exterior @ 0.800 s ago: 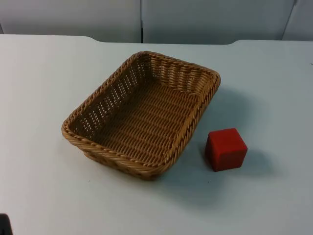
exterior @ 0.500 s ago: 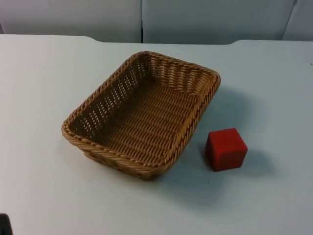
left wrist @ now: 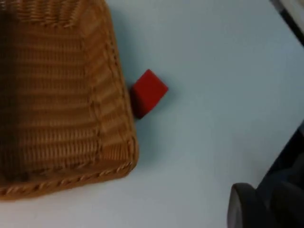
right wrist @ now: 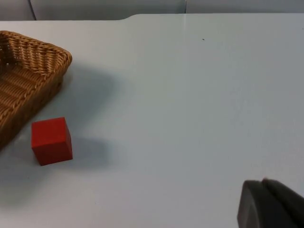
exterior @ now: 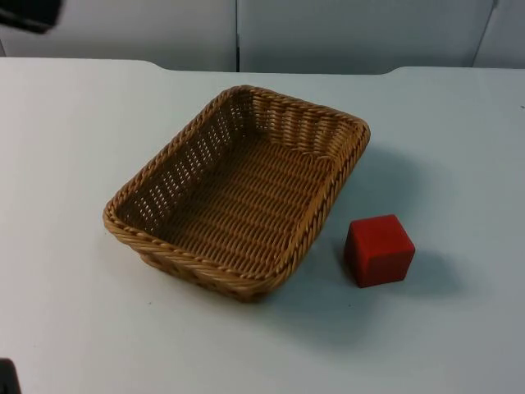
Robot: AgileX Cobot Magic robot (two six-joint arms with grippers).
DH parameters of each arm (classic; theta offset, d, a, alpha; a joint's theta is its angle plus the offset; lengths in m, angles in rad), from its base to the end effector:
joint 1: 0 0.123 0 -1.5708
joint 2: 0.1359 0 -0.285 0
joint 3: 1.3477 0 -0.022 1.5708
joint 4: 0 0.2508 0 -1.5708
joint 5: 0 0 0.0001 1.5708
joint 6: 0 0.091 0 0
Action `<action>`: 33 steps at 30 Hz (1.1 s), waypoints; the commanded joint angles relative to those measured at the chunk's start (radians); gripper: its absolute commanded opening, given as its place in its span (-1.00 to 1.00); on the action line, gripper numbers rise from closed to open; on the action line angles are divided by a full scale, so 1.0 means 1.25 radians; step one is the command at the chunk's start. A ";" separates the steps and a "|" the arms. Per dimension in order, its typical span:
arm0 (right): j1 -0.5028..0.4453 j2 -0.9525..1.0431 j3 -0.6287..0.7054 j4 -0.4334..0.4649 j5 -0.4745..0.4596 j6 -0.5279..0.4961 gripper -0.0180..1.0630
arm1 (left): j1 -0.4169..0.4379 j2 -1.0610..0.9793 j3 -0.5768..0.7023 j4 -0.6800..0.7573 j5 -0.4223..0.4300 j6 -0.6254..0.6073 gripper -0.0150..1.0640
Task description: Pick up the basket with the left hand and place the cube into the basket with the right hand.
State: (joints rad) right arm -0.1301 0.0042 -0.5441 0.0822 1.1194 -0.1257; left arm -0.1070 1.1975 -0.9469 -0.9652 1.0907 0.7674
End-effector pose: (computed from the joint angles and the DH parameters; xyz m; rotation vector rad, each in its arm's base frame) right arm -0.0111 0.0082 0.2849 -0.0041 2.0608 -0.0597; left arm 0.2096 -0.0893 0.3287 0.6382 2.2973 -0.9979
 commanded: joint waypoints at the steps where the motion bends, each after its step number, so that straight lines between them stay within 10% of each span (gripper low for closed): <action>1: 0.002 -0.003 0.001 0.002 -0.008 -0.004 -0.97 | -0.020 0.142 -0.046 -0.135 -0.009 0.120 -0.43; 7: 0.002 -0.003 0.001 0.002 -0.008 -0.004 -0.97 | -0.117 0.371 -0.170 0.050 -0.101 0.077 -0.06; 16: 0.002 -0.003 0.001 0.002 -0.008 -0.004 -0.97 | -0.217 0.625 -0.392 0.651 -0.295 -0.289 0.17; 33: 0.002 -0.003 0.002 0.002 -0.008 -0.004 -0.97 | -0.217 0.736 -0.436 0.655 -0.366 -0.286 0.16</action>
State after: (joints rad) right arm -0.1301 0.0042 -0.5441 0.0822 1.1194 -0.1257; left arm -0.3719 2.1107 -1.4882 -0.1410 0.6357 0.4185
